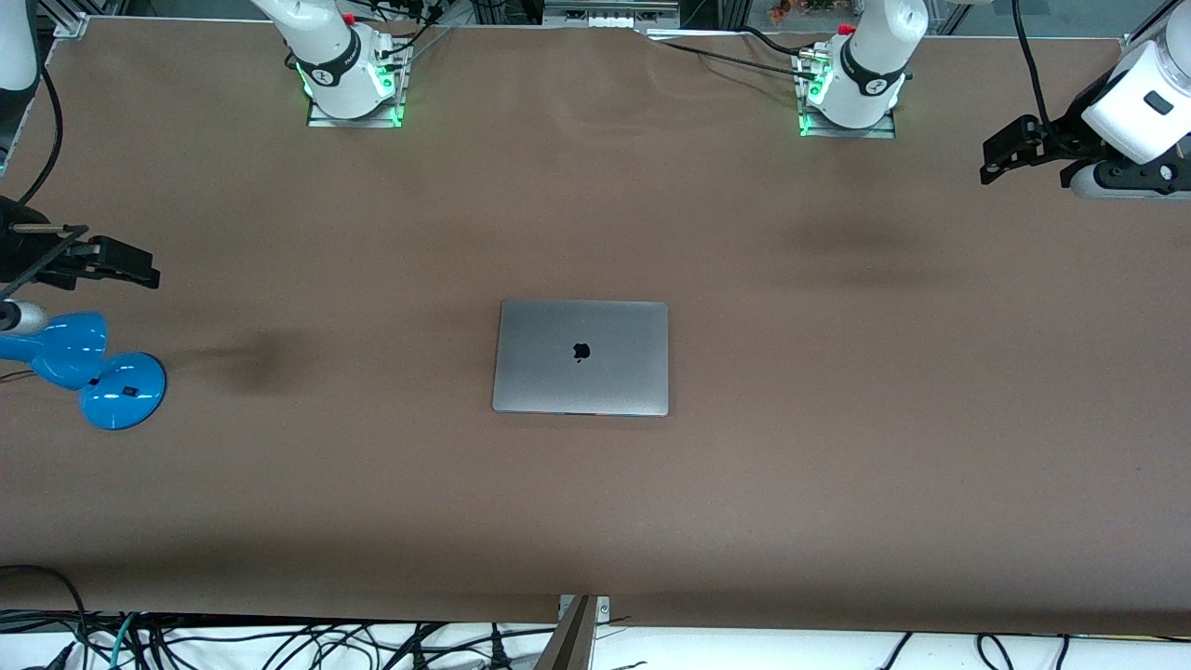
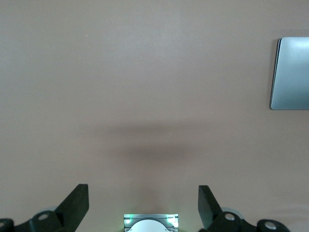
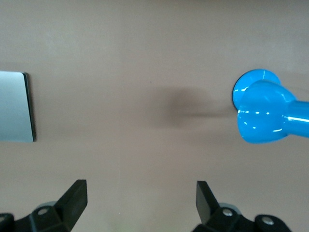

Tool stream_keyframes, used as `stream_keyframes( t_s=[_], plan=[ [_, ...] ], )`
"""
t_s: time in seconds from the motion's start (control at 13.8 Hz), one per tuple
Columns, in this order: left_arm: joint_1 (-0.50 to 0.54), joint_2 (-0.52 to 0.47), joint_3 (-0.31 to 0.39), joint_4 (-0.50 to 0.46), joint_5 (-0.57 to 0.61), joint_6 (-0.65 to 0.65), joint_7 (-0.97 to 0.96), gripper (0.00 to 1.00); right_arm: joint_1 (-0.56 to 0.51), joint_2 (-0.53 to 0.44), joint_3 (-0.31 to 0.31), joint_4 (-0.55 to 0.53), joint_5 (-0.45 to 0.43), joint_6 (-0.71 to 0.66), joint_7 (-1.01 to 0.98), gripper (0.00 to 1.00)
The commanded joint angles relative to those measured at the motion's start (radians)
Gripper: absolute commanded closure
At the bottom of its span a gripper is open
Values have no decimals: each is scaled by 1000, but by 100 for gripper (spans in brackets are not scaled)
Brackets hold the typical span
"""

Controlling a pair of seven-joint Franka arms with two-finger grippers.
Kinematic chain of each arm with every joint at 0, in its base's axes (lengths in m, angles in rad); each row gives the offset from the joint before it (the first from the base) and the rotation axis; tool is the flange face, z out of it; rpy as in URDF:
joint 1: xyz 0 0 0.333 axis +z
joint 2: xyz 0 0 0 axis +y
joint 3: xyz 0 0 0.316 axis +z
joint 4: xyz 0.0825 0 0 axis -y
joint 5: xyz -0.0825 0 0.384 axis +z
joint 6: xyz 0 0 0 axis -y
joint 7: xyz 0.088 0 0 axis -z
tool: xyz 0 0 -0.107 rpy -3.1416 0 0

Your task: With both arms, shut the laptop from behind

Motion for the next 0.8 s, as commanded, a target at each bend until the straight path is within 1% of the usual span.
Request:
stream_keyframes(
  t_s=[0.0, 0.22, 0.29, 0.72],
  plan=[
    [27, 24, -30, 18, -23, -15, 6, 0, -11, -36, 14, -37, -15, 2, -13, 0],
    [18, 30, -27, 30, -20, -18, 6, 0, -11, -34, 15, -39, -7, 10, -29, 0],
    [16, 30, -27, 30, -20, -18, 5, 0, -11, -36, 32, -39, -13, 4, -21, 0],
    [16, 39, -27, 32, -20, -18, 3, 0, -11, -36, 34, -50, -6, 8, -23, 0]
  ],
)
